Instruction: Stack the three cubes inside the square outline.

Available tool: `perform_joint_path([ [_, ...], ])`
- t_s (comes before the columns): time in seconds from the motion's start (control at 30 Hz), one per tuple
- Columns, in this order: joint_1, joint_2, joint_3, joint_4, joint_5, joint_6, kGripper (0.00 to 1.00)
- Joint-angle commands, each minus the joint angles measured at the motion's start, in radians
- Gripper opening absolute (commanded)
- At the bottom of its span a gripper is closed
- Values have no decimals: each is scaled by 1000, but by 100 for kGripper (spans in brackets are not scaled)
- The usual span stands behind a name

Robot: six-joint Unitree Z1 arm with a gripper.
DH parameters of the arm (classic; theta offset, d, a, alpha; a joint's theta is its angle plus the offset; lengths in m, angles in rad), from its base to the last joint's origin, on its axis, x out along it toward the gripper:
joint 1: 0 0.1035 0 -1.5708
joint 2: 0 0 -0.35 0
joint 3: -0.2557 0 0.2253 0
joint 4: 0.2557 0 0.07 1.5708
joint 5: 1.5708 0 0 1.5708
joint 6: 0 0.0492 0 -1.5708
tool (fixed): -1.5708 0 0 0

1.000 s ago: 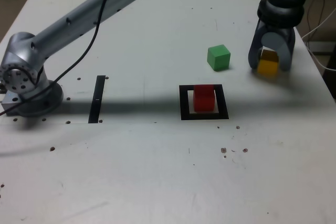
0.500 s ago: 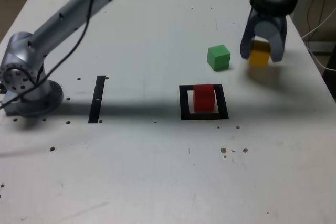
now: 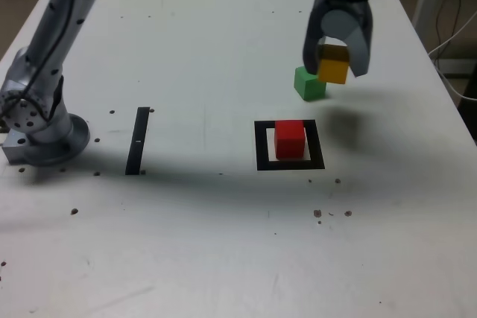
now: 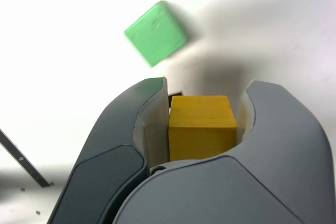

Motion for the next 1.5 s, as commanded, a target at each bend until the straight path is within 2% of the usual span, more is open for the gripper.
perform_joint_path([
  [0.0,-11,-43,44,-8,-5,-26,28],
  [0.33,-48,-160,233,-59,-52,-150,28],
  [0.67,-90,-227,375,-119,-74,-237,28],
  [0.97,-123,-226,431,-167,-103,-292,28],
  [1.47,-134,-171,443,-227,-124,-311,28],
])
